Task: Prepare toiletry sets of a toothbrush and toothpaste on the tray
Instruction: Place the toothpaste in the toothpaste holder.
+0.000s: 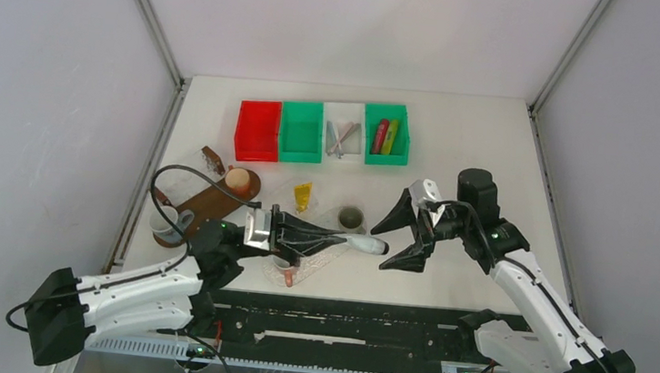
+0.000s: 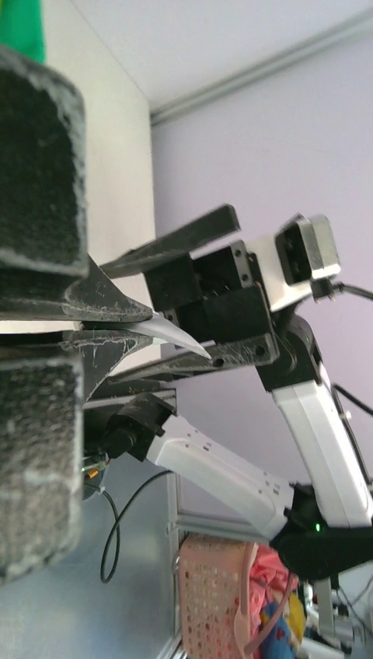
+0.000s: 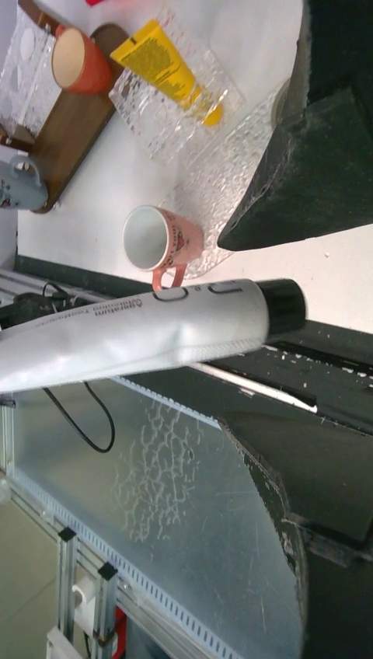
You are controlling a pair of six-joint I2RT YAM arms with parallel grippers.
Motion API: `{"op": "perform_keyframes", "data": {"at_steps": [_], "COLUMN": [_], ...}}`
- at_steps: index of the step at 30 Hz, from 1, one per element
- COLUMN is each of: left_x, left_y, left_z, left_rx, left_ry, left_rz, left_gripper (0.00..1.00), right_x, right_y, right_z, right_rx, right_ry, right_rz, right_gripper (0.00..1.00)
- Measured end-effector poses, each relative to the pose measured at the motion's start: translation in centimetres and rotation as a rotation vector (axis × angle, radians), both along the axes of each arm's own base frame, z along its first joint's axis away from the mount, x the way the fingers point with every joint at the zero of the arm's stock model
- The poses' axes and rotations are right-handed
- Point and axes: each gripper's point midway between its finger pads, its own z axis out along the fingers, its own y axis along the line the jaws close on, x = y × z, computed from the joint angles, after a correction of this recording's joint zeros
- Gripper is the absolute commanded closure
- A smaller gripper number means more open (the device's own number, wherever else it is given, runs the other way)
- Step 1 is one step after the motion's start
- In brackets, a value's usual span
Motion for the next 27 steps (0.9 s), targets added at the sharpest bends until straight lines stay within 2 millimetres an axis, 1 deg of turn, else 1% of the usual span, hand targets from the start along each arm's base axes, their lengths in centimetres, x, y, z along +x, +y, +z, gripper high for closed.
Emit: {"op": "perform_keyframes", "data": {"at_steps": [5, 8, 10, 12, 15, 17, 21, 27], "left_x": [2.2, 4.0, 5.2, 6.4, 8.8, 10.0, 12.1, 13.7], "left_y": [1.4, 2.4, 3.4, 4.3, 6.4, 7.6, 10.0, 12.5], "left_z": [-1.3, -2.6, -3.8, -4.8, -6.3, -6.6, -6.3, -6.4], "left_rx": [0.047, 0.096, 0.13, 0.159, 0.207, 0.223, 0.235, 0.252], "left_ry": [0.118, 0.199, 0.256, 0.306, 0.399, 0.443, 0.507, 0.573], "left_rz": [0.11, 0.199, 0.268, 0.338, 0.473, 0.548, 0.687, 0.836], "left_gripper": [1.0, 1.0, 1.0, 0.99, 1.0, 1.0, 1.0, 1.0], "right_x": [1.4, 2.6, 3.4, 3.9, 4.5, 4.8, 5.3, 5.7], "right_y": [-0.5, -1.0, -1.3, -1.5, -2.0, -2.2, -2.5, -2.7], "right_z": [-0.2, -0.5, -0.8, -1.1, -1.6, -1.8, -2.1, -2.5], "right_rx": [-0.02, -0.041, -0.056, -0.068, -0.085, -0.092, -0.105, -0.123], "right_ry": [-0.021, -0.035, -0.047, -0.051, -0.057, -0.058, -0.071, -0.086], "right_rz": [-0.086, -0.153, -0.195, -0.22, -0.254, -0.269, -0.293, -0.317], "right_gripper": [0.14, 0.14, 0.13, 0.13, 0.13, 0.13, 0.13, 0.13]}}
